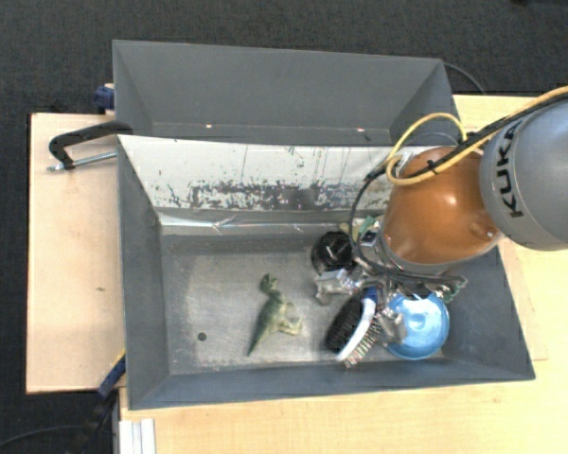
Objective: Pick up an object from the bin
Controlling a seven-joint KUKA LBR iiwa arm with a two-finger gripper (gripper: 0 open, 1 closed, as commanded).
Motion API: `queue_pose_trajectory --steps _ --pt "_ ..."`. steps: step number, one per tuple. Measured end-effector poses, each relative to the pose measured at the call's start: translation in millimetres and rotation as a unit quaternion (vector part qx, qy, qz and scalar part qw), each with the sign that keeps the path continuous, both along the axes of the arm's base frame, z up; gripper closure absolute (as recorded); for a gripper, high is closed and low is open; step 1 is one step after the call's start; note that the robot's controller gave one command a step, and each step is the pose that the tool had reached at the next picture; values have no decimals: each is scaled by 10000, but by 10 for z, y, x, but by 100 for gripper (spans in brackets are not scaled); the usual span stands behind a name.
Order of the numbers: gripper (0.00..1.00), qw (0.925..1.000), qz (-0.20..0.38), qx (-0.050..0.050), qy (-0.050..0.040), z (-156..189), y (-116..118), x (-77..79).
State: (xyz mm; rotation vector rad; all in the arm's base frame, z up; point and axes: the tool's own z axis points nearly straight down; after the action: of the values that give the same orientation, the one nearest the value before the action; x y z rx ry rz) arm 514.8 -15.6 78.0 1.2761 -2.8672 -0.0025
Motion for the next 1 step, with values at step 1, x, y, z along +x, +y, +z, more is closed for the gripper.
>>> queue_pose_trajectory --steps 1 --pt "100 10000 7 18 -66 33 19 34"
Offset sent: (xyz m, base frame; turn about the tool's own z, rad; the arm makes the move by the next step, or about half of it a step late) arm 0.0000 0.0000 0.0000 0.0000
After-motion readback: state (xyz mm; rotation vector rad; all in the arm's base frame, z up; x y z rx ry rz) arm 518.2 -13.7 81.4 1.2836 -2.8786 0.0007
